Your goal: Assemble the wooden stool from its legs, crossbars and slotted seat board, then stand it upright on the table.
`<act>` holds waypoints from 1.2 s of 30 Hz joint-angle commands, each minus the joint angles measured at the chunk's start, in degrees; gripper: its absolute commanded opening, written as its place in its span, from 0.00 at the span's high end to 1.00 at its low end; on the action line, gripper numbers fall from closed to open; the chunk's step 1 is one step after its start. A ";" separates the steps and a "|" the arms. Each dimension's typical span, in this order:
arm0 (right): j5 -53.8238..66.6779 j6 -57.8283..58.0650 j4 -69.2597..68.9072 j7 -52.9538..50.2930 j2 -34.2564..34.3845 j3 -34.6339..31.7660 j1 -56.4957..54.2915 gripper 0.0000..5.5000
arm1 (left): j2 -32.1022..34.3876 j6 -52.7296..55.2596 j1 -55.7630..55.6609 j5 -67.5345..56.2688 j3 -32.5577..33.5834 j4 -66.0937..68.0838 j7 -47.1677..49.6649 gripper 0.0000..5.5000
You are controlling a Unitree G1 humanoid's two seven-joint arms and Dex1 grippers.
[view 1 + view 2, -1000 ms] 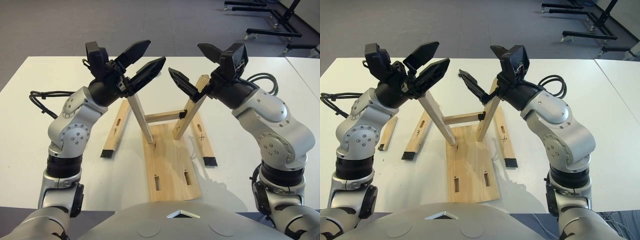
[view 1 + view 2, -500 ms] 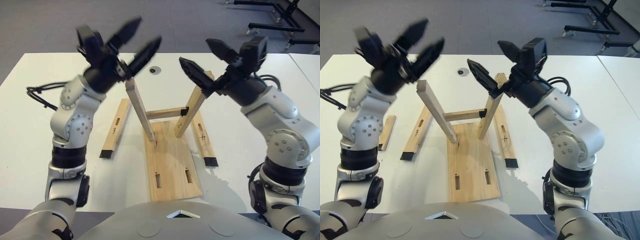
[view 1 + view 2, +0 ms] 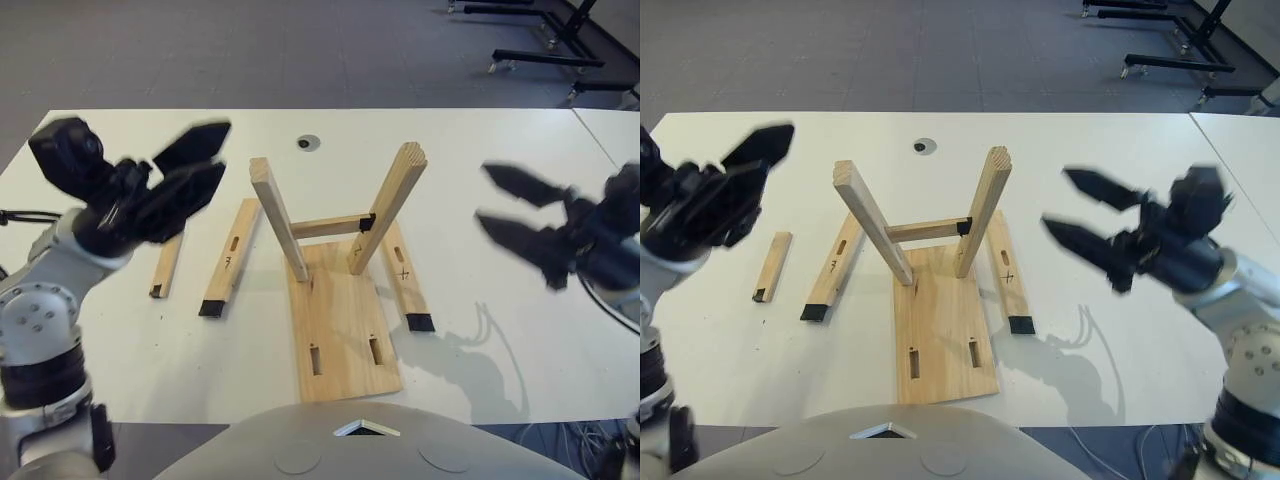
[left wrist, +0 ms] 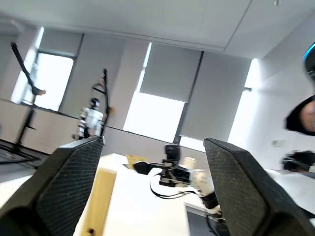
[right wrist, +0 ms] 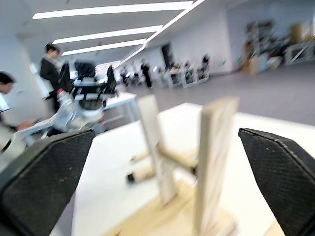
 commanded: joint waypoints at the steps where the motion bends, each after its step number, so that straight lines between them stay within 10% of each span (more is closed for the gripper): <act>1: -9.61 -2.99 2.20 5.19 -2.70 11.66 0.29 0.03 | 1.52 5.78 1.36 3.77 -7.51 0.77 2.11 0.33; 7: -24.31 -5.87 14.77 10.59 -2.15 32.85 -14.06 0.03 | -3.84 9.19 -5.12 12.25 -19.24 9.45 4.42 0.33; 13: -29.93 -8.83 23.88 13.75 1.38 39.97 -23.52 0.03 | -5.78 5.14 -10.96 27.01 -24.08 18.97 1.17 0.33; 36: -14.71 -2.40 11.18 8.11 2.89 23.85 -15.81 0.03 | -7.14 -1.06 -9.95 33.92 -11.95 16.76 -6.32 0.33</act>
